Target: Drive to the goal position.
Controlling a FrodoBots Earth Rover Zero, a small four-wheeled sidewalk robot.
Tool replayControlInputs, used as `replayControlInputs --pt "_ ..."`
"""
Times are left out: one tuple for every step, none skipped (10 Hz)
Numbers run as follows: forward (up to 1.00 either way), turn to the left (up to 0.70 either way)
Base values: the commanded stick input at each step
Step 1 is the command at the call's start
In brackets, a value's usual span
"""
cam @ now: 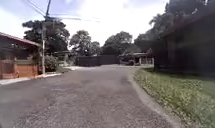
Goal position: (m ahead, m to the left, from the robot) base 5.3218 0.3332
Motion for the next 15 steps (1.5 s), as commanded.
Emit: replayControlInputs --pt "0.50 0.00" --pt "0.50 0.00" --pt "0.50 0.06" --pt "0.50 0.18" --pt "0.50 0.30" --pt "0.50 0.42" --pt "0.50 0.50" --pt "0.50 0.45" --pt "0.50 0.11" --pt "0.50 0.00" --pt "0.50 0.00" --pt "0.50 0.00" --pt "0.50 -0.07" --pt "0.50 -0.17" --pt "0.50 -0.26"
